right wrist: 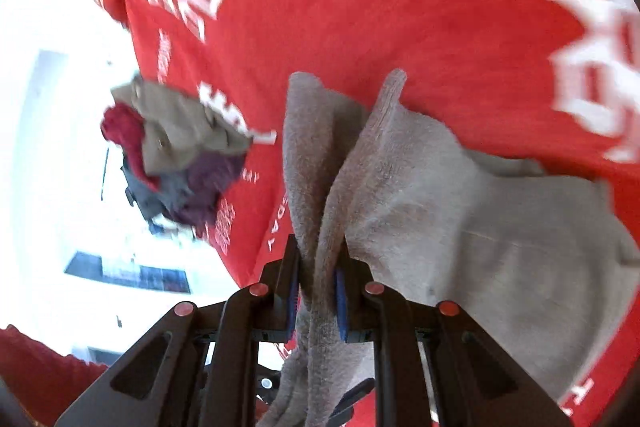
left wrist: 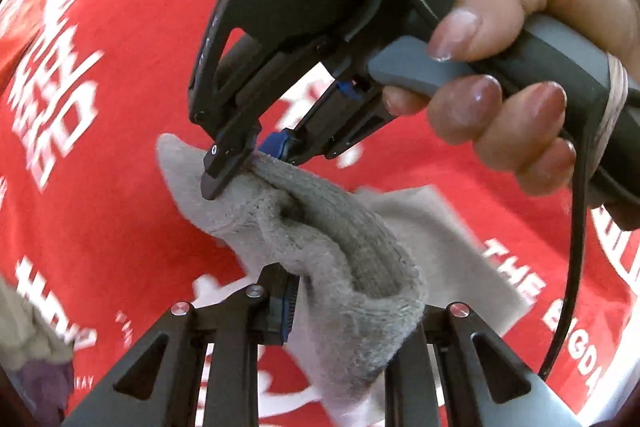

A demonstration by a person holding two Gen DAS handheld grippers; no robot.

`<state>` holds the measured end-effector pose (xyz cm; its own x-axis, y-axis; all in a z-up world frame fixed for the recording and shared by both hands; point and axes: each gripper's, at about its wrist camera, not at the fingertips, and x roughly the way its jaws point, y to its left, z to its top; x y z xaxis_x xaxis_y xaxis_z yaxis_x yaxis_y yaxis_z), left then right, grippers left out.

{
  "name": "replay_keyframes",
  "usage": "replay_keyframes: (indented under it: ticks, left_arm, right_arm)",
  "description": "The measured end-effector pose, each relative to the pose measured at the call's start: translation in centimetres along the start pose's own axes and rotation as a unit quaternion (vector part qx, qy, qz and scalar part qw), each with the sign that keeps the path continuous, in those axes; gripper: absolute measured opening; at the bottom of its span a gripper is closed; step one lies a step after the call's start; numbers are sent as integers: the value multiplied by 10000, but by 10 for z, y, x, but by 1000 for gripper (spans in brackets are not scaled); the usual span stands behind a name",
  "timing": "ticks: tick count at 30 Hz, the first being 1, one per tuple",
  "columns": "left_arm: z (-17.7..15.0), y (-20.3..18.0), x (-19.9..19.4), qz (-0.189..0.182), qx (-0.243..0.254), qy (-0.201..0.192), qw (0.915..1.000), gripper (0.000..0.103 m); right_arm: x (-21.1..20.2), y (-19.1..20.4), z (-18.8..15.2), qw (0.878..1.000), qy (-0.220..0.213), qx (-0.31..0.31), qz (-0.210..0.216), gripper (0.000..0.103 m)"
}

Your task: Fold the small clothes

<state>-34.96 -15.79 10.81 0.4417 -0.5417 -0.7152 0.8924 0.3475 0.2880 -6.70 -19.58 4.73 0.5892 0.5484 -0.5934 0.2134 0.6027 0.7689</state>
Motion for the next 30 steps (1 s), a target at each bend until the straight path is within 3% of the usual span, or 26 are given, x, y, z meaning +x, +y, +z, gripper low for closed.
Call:
replay_keyframes:
  ticks: [6, 10, 11, 12, 13, 14, 15, 17, 21, 24, 26, 28, 30]
  left_arm:
    - [0, -73, 45, -448, 460, 356, 9973, 19]
    - [-16, -105, 81, -597, 713, 898, 9916, 20]
    - [-20, -109, 86, -627, 733, 1043, 9899, 22]
    - [-22, -110, 87, -617, 725, 1087, 9895, 32]
    - [-23, -108, 83, -620, 680, 1087, 9898, 41]
    - [-23, -104, 79, -634, 622, 1047, 9905, 63]
    - [-23, -95, 72, -661, 534, 981, 9915, 77]
    - [-24, -78, 54, -789, 369, 918, 9920, 78]
    - [-35, -29, 32, -1069, -197, 1178, 9871, 78]
    - [-51, 28, 35, -1193, -1212, 1660, 9714, 78]
    - [-63, 59, 47, -1068, -1673, 1887, 9618, 78]
    - [-79, 81, 57, -751, -1946, 2043, 9564, 78]
    - [-86, 98, 73, -687, -2075, 2132, 9522, 78]
  right_arm:
    - [-66, -114, -41, 9928, -530, 984, -439, 16]
    - [-57, -190, -73, 9793, -487, 1762, -870, 16]
    - [-53, -203, -81, 9765, -435, 1898, -928, 16]
    - [-51, -209, -86, 9756, -445, 1949, -909, 16]
    - [-50, -211, -88, 9755, -501, 1955, -873, 16]
    - [-52, -210, -89, 9756, -563, 1939, -865, 17]
    - [-54, -207, -89, 9753, -595, 1928, -898, 19]
    - [-58, -199, -90, 9742, -523, 1959, -988, 24]
    - [-73, -171, -107, 9709, -584, 2069, -1053, 52]
    - [-92, -154, -142, 9634, -891, 2379, -856, 55]
    - [-101, -146, -167, 9578, -1046, 2573, -736, 58]
    - [-103, -136, -195, 9540, -1155, 2724, -488, 65]
    - [-94, -131, -212, 9505, -1198, 2853, -284, 68]
